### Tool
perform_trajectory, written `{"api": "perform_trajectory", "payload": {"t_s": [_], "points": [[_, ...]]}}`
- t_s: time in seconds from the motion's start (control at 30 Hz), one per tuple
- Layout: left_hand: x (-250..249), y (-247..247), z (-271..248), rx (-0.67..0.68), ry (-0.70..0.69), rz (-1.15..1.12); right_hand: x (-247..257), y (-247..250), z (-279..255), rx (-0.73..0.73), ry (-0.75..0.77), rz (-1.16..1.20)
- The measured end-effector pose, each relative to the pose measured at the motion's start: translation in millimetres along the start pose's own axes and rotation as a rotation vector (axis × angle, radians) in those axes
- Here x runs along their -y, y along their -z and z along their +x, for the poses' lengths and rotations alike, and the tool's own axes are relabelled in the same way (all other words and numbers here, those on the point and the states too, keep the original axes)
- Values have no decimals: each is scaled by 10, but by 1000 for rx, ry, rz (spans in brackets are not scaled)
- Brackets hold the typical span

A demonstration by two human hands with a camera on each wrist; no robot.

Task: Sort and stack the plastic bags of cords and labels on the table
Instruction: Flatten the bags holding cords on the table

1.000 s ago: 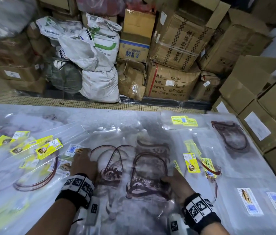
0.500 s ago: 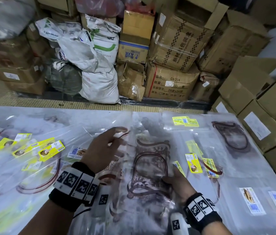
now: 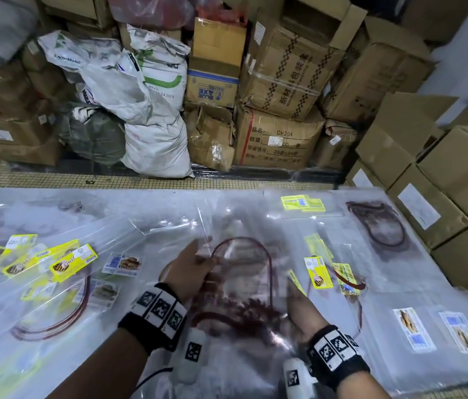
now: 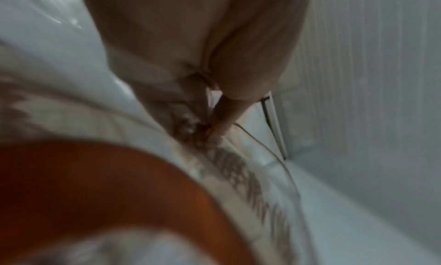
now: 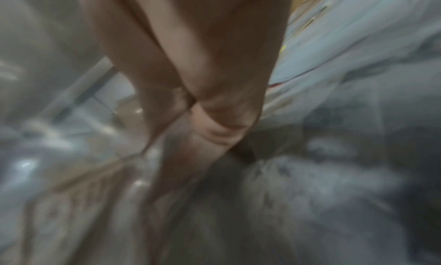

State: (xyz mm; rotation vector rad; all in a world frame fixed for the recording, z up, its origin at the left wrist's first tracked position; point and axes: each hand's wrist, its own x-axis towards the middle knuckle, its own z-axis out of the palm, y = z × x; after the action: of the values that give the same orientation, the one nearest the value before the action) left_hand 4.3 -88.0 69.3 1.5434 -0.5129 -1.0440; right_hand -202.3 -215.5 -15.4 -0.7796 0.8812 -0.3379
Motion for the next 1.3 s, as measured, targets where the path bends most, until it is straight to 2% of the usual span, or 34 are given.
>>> {"api": "perform_trajectory", "payload": {"t_s": [0.07, 0.13, 0.23, 0.33, 0.37, 0.5, 0.6, 0.7, 0.73, 0.8, 0.83, 0.9, 0.97, 1.07, 1.13, 1.3], "points": [[241, -11, 113, -82, 1, 232, 13, 3, -12, 27, -1, 10], [401, -39, 196, -116, 32, 330, 6, -24, -12, 28, 2, -9], [439, -168, 232, -150, 87, 390, 6, -41, -30, -12, -42, 5], [457, -245, 243, -190, 121, 711, 43, -47, -70, -67, -97, 39], [464, -253, 239, -207, 124, 756, 56, -54, -77, -101, -101, 28], [547, -285, 282, -183, 165, 789, 64, -122, -95, -124, -114, 55], [553, -322, 277, -166, 172, 824, 46, -145, -87, -88, 6, -165], [635, -276, 322, -112, 114, 730, 5, -113, -71, -68, 139, -402], [636, -237, 315, -131, 90, 638, 19, -111, -80, -70, 176, -426], [636, -111, 270, -265, 16, 531, 101, -133, -129, -35, 214, -336], [637, -32, 234, -346, -5, 576, 153, -139, -158, 14, 215, -251], [673, 125, 131, -432, 65, 797, 238, -135, -193, 41, 218, -110], [701, 225, 34, -386, 155, 931, 264, -74, -178, -27, 183, -24], [757, 290, 10, -323, 161, 960, 220, 37, -114, -142, 114, -203], [753, 352, 40, -333, 148, 943, 141, 113, -60, -222, 87, -373], [724, 583, 135, -316, 220, 776, 161, 111, -85, -220, 74, -434]]}}
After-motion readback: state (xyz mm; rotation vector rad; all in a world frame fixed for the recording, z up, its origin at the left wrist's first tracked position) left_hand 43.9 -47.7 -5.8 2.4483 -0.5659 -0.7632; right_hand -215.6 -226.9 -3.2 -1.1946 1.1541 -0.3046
